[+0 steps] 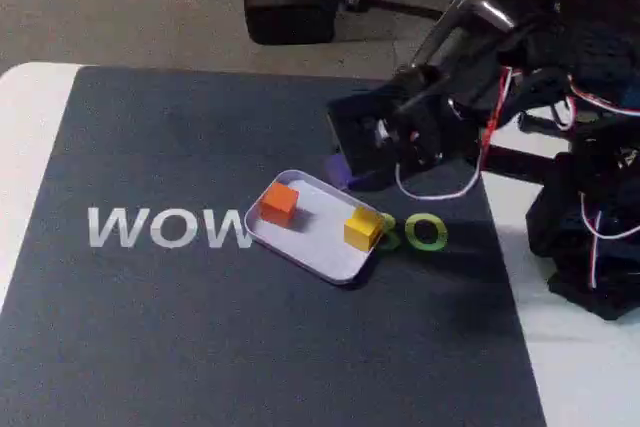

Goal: Move blocks one by one until all three blocks are in the tray.

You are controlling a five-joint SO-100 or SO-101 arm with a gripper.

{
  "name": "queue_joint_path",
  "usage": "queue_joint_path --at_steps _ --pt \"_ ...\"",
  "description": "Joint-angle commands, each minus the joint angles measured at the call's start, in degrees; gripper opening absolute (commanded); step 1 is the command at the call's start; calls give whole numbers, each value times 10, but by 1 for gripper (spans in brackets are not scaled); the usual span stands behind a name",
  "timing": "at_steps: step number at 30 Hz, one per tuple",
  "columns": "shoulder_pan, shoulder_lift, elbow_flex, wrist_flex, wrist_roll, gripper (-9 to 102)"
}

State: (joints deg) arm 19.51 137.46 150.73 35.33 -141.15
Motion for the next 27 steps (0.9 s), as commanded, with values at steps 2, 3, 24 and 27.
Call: queue_joint_path --at_steps 2,3,24,27 --pt "-14 20 0 -4 -6 -7" --pt "-15 20 0 -4 -5 -6" --pt "1 22 -4 -9 -1 55" --pt "6 27 -4 -9 -1 55"
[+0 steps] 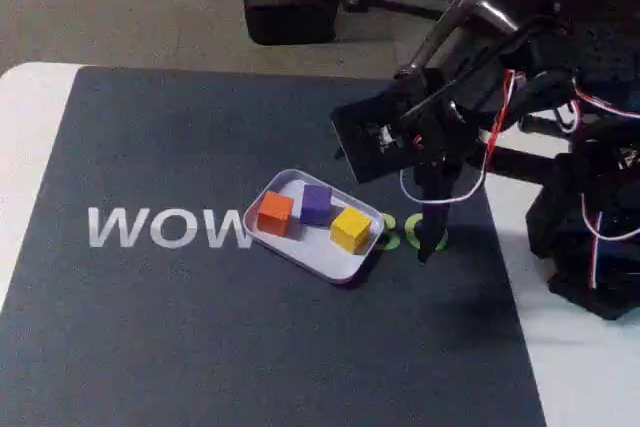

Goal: Move blocks one by one until all three blocks are in the tray.

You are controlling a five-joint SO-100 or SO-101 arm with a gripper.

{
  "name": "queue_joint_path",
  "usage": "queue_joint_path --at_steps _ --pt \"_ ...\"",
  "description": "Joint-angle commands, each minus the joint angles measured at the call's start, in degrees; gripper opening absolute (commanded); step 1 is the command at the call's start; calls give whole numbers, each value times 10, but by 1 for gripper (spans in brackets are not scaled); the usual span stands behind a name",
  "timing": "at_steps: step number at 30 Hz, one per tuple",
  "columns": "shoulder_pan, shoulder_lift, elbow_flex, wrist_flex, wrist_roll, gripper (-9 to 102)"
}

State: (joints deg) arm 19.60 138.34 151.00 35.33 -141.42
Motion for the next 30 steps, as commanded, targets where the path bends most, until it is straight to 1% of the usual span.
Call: queue_joint_path --at_steps 1,3,5,8,10,11,12,14,15,20,24,26,30 --pt "7 24 -5 -9 2 55" --pt "11 38 -1 -6 5 54" --pt "11 54 10 -6 22 47" --pt "11 77 25 -9 63 29" --pt "8 89 28 -8 102 12" --pt "8 94 28 -5 119 6" --pt "8 97 29 -4 134 1" --pt "8 101 32 -4 162 -6" --pt "8 102 33 -4 173 -8" --pt "11 106 37 -4 225 -8" --pt "4 134 42 -3 309 -8" --pt "4 172 58 10 336 -8" --pt "6 316 138 59 338 -8"
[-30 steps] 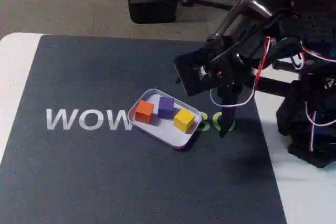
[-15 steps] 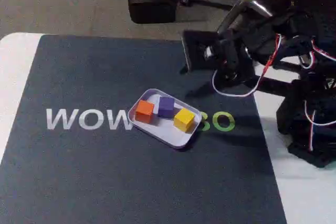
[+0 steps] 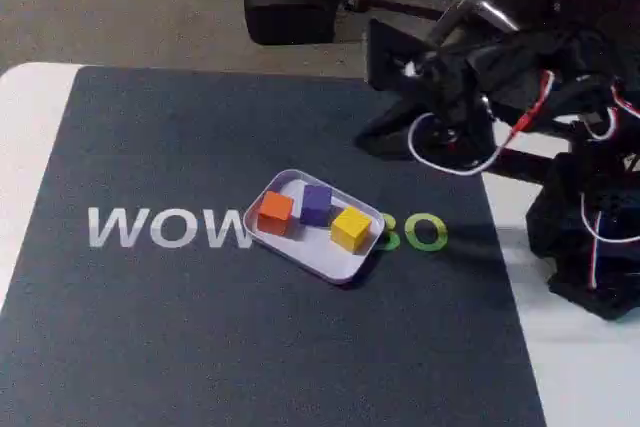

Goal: Move blocks one by one until all three blocks are in the tray.

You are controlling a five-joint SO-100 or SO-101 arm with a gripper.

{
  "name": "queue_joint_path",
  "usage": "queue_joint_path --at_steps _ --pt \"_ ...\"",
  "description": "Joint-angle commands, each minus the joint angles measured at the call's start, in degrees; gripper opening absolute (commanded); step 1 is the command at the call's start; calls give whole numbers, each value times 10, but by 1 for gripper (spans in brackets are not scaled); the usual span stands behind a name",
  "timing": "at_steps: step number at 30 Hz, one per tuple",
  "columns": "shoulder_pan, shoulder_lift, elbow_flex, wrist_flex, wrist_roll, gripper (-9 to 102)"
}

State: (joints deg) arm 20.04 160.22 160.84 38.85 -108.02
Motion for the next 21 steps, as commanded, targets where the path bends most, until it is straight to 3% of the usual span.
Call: queue_joint_path --at_steps 1,3,5,21 --pt "2 153 68 47 -1 -8" --pt "-4 279 117 118 -14 -8" --pt "-10 293 131 150 -19 -8" --pt "-83 293 200 227 -41 -8"
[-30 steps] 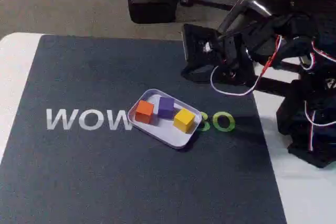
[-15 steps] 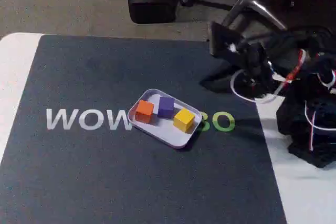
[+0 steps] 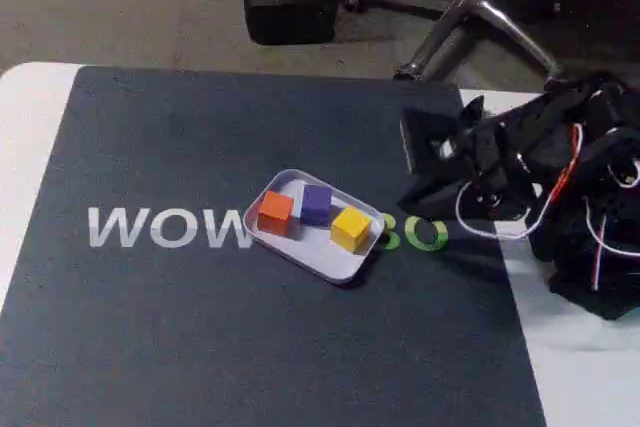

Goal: Move blocks one by one until all three blocks are in the tray.

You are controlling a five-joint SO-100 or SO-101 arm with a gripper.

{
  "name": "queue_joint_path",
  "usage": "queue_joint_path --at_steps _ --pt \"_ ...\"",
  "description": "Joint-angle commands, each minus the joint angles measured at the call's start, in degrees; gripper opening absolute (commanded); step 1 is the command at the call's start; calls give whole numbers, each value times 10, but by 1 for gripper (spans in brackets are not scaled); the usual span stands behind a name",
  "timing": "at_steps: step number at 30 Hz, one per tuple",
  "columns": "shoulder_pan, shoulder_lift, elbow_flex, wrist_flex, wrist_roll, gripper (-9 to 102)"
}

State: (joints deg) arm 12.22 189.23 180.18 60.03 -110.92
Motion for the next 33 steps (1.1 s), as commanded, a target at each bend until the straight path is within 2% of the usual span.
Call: queue_joint_path --at_steps 1,5,10,16,33 --pt "-4 3 14 23 -19 -8" --pt "4 3 14 124 -40 -8" --pt "22 3 14 138 77 -8" --pt "74 4 14 137 84 -6" --pt "84 4 14 138 84 -5"
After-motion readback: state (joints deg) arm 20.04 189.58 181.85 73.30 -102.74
